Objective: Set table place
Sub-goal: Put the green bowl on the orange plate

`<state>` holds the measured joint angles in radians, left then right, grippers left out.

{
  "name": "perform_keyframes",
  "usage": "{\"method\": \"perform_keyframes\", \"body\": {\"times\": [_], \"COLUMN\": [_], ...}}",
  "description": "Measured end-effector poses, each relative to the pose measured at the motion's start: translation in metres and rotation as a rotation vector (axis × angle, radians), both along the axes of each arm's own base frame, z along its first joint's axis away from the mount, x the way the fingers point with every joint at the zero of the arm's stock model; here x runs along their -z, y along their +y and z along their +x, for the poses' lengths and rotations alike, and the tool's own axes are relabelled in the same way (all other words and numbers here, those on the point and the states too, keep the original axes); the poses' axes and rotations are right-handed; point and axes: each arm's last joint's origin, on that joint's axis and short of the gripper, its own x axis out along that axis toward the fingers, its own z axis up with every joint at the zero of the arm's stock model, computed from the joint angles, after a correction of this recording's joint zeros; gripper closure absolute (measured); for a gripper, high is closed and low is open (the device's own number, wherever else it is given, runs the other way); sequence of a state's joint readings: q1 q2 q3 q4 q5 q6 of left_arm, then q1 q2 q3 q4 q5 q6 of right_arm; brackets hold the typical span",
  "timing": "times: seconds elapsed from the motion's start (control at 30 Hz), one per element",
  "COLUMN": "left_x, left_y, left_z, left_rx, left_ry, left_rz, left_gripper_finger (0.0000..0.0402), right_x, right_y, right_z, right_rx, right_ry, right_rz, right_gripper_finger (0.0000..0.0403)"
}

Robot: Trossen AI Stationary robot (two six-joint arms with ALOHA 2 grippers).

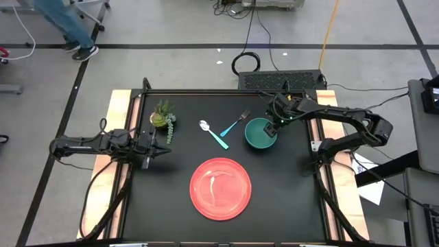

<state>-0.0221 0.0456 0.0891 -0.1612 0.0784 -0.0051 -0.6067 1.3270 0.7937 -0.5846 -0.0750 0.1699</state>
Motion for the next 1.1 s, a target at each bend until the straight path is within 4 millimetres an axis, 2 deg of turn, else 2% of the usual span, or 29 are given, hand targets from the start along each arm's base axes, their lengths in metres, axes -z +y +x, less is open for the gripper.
{"method": "perform_keyframes", "body": {"times": [0.23, 0.33, 1.1], "left_x": [0.0001, 0.0002, 0.0003], "left_y": [-0.0001, -0.0001, -0.0001], "left_z": [0.0000, 0.0000, 0.0000], "left_rx": [0.003, 0.004, 0.002], "left_ry": [0.001, 0.002, 0.004], "left_rz": [0.000, 0.000, -0.004], "left_gripper_finger": [0.0387, 0.0387, 0.0387], "right_x": [0.0001, 0.0003, 0.0005], "right_y": [0.0003, 0.0004, 0.0008], "right_z": [-0.0004, -0.0006, -0.0011], "right_rx": [-0.031, -0.032, -0.055], "right_ry": [0.009, 0.011, 0.020], "right_rz": [-0.009, -0.007, -0.012], "right_gripper_finger": [0.0139, 0.0152, 0.0322]}}
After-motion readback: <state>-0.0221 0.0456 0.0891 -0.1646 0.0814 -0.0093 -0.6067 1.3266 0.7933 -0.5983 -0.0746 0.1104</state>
